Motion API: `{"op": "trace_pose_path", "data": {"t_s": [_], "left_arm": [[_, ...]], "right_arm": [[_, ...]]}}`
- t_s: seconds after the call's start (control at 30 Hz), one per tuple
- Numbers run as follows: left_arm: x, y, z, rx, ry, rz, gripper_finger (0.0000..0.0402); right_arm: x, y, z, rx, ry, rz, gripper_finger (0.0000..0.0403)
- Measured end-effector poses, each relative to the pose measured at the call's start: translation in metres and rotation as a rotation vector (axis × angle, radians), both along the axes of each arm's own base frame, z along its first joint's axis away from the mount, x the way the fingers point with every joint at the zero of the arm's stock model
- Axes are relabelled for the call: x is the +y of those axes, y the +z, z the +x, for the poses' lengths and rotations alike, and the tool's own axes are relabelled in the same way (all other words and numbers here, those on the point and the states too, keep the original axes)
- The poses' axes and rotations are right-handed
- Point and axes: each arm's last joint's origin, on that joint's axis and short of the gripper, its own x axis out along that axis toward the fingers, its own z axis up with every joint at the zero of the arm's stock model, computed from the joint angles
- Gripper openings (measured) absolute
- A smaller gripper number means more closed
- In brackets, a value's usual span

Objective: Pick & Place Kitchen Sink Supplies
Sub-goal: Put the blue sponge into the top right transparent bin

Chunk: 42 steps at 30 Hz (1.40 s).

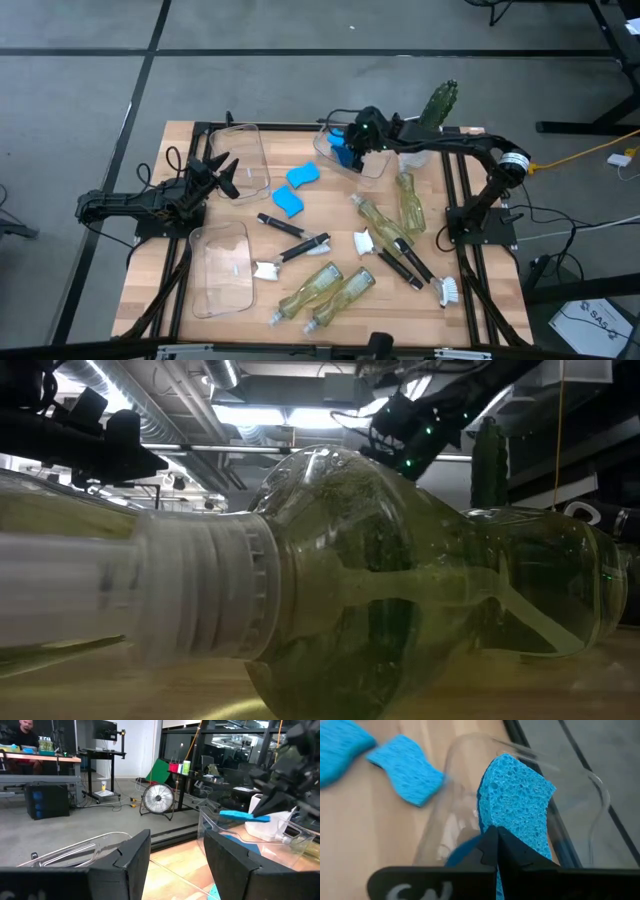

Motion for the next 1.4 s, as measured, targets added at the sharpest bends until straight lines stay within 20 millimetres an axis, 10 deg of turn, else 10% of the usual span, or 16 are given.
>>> {"op": "trace_pose_path", "data": {"t_s": [0.7, 1.4], "left_arm": [[0.000, 0.000, 0.000, 0.000, 0.000, 0.000, 0.0180], [0.000, 0.000, 0.000, 0.000, 0.000, 0.000, 0.0180]], "right_arm": [[0.005, -0.042, -0.014, 0.011, -0.017, -0.056, 0.0010], [0.009, -0.014, 0.004, -0.010, -0.094, -0.210, 0.0182]]}}
